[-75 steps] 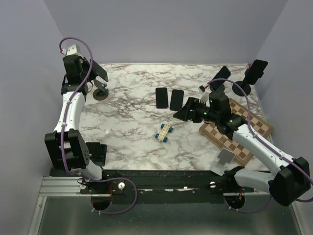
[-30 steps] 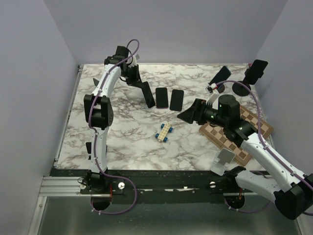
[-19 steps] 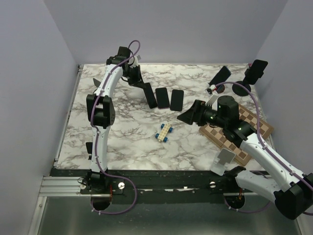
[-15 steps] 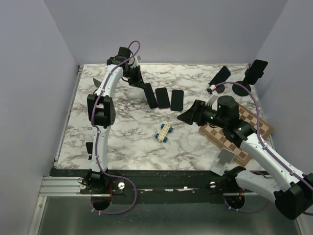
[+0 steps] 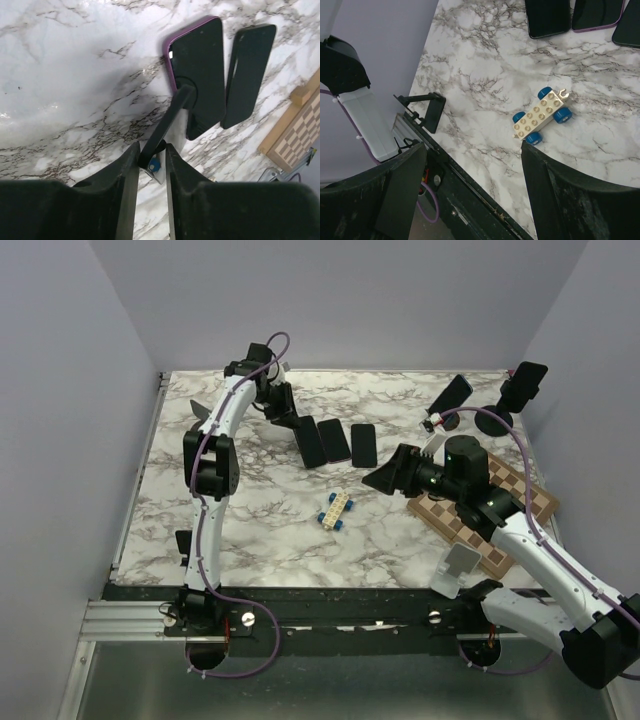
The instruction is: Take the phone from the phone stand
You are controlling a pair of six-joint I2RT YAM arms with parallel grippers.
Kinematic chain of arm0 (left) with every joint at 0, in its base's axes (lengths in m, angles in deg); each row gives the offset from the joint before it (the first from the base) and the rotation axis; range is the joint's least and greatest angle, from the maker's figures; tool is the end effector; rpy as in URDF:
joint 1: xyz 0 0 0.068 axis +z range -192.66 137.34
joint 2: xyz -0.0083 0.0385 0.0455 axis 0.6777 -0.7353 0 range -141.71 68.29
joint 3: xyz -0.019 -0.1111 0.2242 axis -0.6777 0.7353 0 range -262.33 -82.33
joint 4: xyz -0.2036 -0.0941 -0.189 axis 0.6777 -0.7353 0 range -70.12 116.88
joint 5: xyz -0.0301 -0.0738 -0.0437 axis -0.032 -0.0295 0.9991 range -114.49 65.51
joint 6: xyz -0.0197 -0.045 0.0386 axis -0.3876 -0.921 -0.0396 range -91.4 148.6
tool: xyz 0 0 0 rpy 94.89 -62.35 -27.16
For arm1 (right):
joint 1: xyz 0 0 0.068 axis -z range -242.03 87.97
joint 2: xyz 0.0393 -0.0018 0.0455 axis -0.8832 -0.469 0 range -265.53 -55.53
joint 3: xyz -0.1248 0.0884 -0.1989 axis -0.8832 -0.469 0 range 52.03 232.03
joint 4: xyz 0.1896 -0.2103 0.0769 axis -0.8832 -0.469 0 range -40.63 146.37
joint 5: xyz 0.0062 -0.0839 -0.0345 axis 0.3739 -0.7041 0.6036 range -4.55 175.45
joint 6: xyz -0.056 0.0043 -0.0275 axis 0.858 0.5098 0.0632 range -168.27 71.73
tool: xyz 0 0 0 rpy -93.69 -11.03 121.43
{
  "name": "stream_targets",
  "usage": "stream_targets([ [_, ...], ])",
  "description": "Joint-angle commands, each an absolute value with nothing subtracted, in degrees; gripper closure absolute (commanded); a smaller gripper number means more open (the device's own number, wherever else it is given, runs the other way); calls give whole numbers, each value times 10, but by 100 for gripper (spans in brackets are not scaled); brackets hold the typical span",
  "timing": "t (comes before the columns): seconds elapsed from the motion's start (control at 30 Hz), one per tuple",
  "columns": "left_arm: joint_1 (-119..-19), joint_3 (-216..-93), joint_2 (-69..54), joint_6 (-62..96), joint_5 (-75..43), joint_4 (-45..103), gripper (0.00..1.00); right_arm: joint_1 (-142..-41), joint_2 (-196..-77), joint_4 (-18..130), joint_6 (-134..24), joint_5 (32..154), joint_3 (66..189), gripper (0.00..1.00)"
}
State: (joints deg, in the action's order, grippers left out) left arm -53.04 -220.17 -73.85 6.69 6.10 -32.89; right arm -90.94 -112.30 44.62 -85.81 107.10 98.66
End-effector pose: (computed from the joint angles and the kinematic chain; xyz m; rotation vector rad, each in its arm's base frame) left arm 0.5300 -0.1216 0.1972 -0.1030 2.7248 -0.8890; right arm 0.2389 0.1520 0.2813 -0.1116 2.0973 1.1045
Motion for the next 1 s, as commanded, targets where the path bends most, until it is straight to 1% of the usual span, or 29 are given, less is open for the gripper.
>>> stream_targets([
  [0.0,-536,-2192,-760,70,12,-338,64,-909,-1113,446,-859,1062,979,16],
  [0.03,-535,-2190,-759,68,12,-336,62,-909,-1113,446,-859,1063,979,16],
  [0.2,-534,-2187,-758,71,14,-335,59,-909,-1112,446,-860,1063,980,16],
  [0.4,-534,-2175,-751,63,10,-327,47,-909,-1111,446,-862,1065,980,16],
  [0.5,-535,-2146,-719,59,-17,-313,47,-909,-1109,442,-861,1062,980,16],
  [0.63,-535,-2011,-606,24,-35,-231,45,-909,-1108,441,-858,1056,977,16],
  [0.67,-535,-1956,-575,8,-36,-192,45,-909,-1110,442,-857,1055,977,16],
  [0.73,-535,-1850,-509,-38,-34,-110,40,-909,-1113,445,-854,1054,974,16],
  [0.77,-535,-1811,-481,-57,-36,-81,40,-909,-1114,447,-852,1054,974,16],
  [0.83,-535,-1744,-449,-93,-27,-26,38,-909,-1117,448,-851,1056,975,16],
  [0.97,-535,-1680,-439,-168,-1,55,33,-909,-1112,449,-850,1059,981,16],
])
